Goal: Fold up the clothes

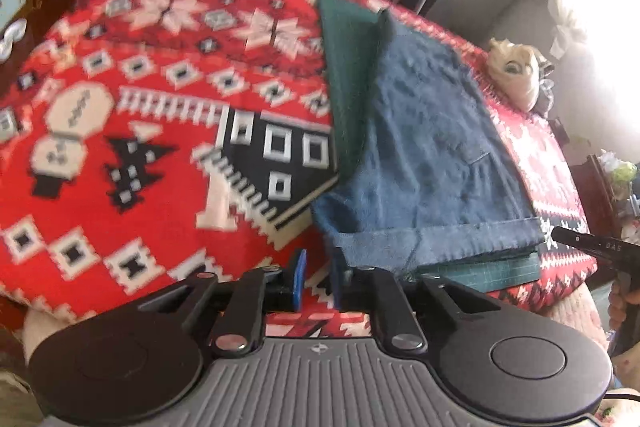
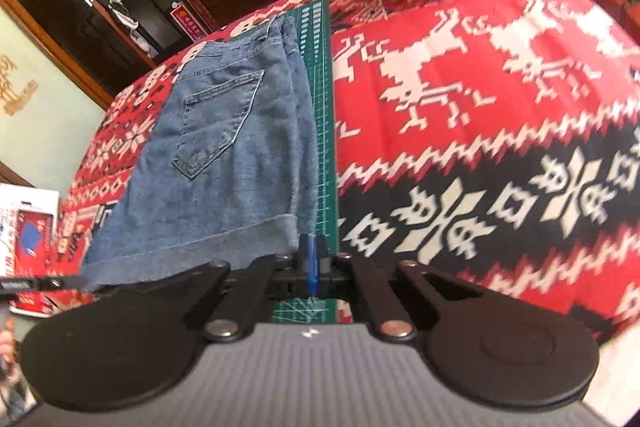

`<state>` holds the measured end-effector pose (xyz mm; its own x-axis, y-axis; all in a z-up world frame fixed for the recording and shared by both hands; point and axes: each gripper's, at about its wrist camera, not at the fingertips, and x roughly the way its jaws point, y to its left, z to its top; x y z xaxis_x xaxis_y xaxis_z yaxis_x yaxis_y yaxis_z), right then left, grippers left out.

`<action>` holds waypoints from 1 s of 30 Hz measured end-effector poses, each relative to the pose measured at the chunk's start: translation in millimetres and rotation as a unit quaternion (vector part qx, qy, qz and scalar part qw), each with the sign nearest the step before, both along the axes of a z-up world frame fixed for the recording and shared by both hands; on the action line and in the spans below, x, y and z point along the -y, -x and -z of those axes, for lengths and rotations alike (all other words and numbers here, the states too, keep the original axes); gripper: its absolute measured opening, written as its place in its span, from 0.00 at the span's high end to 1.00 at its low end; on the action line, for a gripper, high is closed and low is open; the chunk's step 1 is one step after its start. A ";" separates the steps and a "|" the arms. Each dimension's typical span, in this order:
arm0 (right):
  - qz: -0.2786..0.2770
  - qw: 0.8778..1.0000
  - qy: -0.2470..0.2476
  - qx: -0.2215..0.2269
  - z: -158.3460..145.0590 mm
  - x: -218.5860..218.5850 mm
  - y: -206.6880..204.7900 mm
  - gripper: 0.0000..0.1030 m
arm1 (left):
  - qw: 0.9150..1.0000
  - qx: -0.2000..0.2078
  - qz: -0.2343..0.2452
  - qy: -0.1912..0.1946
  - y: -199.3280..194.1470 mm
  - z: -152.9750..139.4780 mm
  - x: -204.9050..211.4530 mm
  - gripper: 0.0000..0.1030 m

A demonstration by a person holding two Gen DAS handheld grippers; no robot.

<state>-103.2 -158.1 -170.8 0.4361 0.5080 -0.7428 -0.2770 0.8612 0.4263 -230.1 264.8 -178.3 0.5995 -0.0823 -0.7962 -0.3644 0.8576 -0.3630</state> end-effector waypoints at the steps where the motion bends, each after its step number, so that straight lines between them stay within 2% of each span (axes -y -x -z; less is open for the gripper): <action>1: -0.006 1.000 0.002 0.009 -4.8 -1.2 1.3 1.00 | 1.000 0.010 0.002 -0.003 -0.8 -6.7 1.1 0.92; 4: -0.029 0.999 0.011 0.042 -19.1 -9.8 5.1 1.00 | 0.999 0.038 0.025 0.008 -15.3 -15.3 10.8 0.92; 6: -0.051 0.997 0.013 0.057 -24.5 -21.7 6.1 1.00 | 0.998 0.034 0.045 0.001 -31.2 -7.8 19.8 0.93; 10: -0.080 0.995 0.014 0.060 -19.6 -50.6 -0.1 1.00 | 0.998 0.010 0.056 0.008 -54.0 20.5 23.5 0.97; 11: -0.082 0.995 0.014 0.056 -16.0 -52.1 -1.2 1.00 | 0.998 0.002 0.056 0.001 -56.7 26.7 22.9 0.98; 13: -0.081 0.996 0.015 0.046 -8.0 -51.4 -3.0 1.00 | 0.999 0.004 0.048 0.014 -54.4 34.5 16.1 0.97; 14: -0.081 0.996 0.015 0.041 -4.0 -51.0 -3.8 1.00 | 0.999 0.006 0.042 0.023 -52.4 36.2 12.3 0.97; 17: -0.080 0.996 0.016 0.027 8.0 -50.0 -6.5 1.00 | 0.999 0.009 0.034 0.018 -45.2 33.2 9.6 0.97; 18: -0.079 0.996 0.015 0.025 8.9 -47.0 -5.6 1.00 | 1.000 0.003 0.030 0.009 -43.7 32.2 8.6 0.97; 23: -0.057 0.998 -0.004 0.007 4.4 -25.3 -1.9 1.00 | 1.000 0.000 0.022 0.016 -39.3 27.8 5.6 0.98; 25: -0.040 0.999 -0.002 0.020 -3.9 -18.0 -4.5 0.94 | 1.000 0.001 0.024 0.019 -41.0 27.8 7.4 0.98; 27: -0.031 0.999 -0.002 0.020 -6.4 -12.7 -11.0 0.94 | 0.999 0.002 0.029 0.017 -42.9 27.4 9.4 0.98; 30: -0.033 0.999 -0.009 -0.008 0.8 -15.6 -23.1 0.88 | 0.999 0.001 0.038 0.008 -45.5 26.6 12.1 0.98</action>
